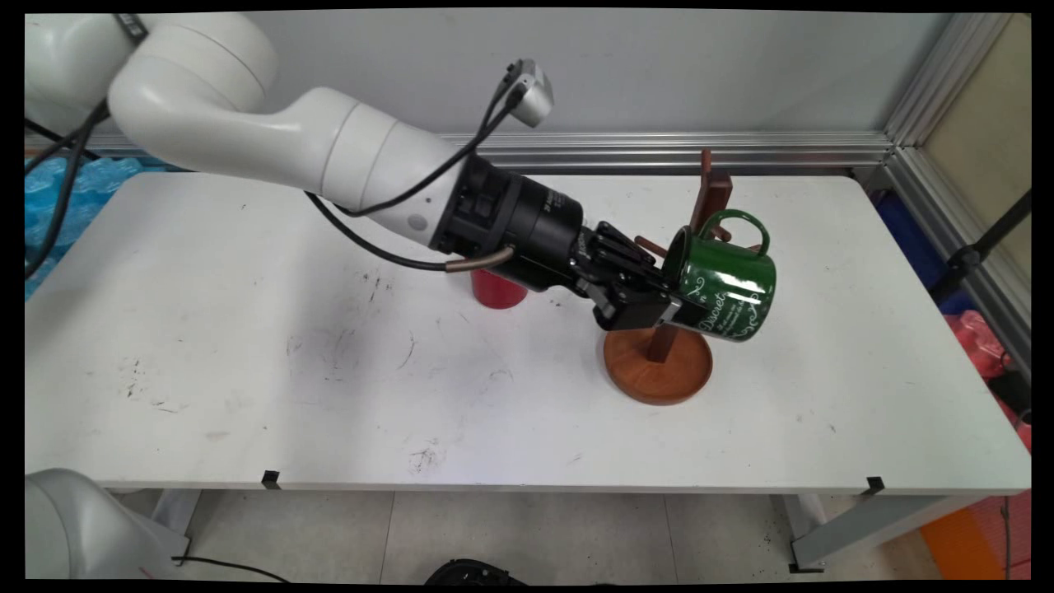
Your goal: Place the picked object on the table
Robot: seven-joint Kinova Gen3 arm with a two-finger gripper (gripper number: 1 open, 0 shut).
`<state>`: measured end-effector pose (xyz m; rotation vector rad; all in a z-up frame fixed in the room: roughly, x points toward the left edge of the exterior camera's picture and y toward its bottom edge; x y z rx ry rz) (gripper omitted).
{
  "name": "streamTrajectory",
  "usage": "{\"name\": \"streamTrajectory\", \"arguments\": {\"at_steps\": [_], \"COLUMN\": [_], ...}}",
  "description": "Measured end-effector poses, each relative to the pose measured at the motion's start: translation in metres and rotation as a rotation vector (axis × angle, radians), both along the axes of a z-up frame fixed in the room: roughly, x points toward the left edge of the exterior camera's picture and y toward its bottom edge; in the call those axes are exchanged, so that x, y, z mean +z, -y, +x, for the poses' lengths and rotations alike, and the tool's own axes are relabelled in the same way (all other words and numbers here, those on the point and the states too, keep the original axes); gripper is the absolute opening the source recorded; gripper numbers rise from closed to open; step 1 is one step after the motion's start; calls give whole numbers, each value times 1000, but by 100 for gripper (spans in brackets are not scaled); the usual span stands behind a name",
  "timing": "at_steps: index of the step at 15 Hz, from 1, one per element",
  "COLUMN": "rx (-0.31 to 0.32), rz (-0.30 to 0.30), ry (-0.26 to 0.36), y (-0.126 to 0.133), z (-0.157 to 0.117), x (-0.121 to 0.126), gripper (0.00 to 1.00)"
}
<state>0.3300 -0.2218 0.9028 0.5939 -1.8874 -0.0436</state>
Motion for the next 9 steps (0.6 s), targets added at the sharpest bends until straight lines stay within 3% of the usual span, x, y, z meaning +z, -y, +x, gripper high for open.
{"name": "streamTrajectory", "arguments": {"at_steps": [9], "rx": [-7], "rz": [-2], "ry": [42], "y": [-18], "z": [15], "x": [27], "gripper": [0]}}
